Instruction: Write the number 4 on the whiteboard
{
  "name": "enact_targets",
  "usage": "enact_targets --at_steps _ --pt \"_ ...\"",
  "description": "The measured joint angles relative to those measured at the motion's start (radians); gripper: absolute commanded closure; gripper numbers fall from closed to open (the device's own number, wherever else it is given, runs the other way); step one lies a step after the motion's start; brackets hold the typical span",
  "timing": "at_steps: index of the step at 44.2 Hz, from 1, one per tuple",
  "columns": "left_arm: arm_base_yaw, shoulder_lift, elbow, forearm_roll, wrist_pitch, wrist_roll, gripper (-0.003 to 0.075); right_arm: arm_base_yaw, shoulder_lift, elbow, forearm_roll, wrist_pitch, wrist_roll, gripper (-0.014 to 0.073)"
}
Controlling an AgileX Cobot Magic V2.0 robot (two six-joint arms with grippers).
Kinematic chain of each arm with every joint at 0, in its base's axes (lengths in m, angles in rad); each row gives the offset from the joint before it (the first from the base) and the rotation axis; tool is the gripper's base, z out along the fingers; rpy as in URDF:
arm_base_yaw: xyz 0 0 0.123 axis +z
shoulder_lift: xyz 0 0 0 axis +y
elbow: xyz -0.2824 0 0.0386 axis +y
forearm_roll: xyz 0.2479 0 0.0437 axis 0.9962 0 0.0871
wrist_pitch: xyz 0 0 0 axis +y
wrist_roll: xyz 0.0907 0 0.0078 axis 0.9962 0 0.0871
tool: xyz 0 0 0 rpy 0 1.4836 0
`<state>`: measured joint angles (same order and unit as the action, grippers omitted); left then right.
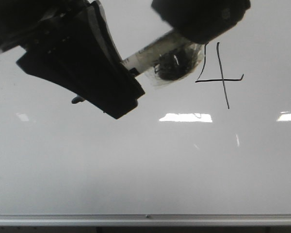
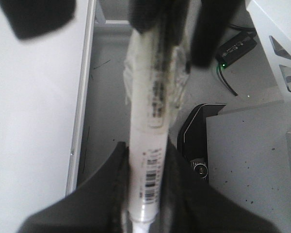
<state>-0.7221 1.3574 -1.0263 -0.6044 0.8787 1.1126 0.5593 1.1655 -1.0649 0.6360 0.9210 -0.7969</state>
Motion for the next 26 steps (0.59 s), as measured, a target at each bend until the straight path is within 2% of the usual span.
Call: enact_targets --at_steps 3,8,14,17,19,26 --pt "0.029 0.000 0.000 0.001 0.002 -0.007 0.0740 -0.041 -0.059 0.006 0.000 -0.028 0.013 0.0291" --pt "0.112 0.000 0.000 0.011 0.002 -0.035 0.0740 -0.124 -0.177 0.070 0.000 -0.082 0.043 0.0441" --pt "0.227 -0.004 0.006 0.015 -0.022 -0.071 0.0740 -0.217 -0.321 0.213 0.000 -0.155 0.052 0.0628" --pt "0.281 -0.020 0.028 0.015 -0.056 -0.094 0.0740 -0.253 -0.396 0.286 0.000 -0.187 0.052 0.0689" --pt "0.312 -0.038 0.050 0.016 -0.089 -0.113 0.0740 -0.273 -0.440 0.333 0.000 -0.207 0.052 0.0713" --pt "0.445 -0.138 0.162 0.045 -0.266 -0.257 0.0741 -0.314 -0.595 0.452 0.000 -0.249 0.052 0.0709"
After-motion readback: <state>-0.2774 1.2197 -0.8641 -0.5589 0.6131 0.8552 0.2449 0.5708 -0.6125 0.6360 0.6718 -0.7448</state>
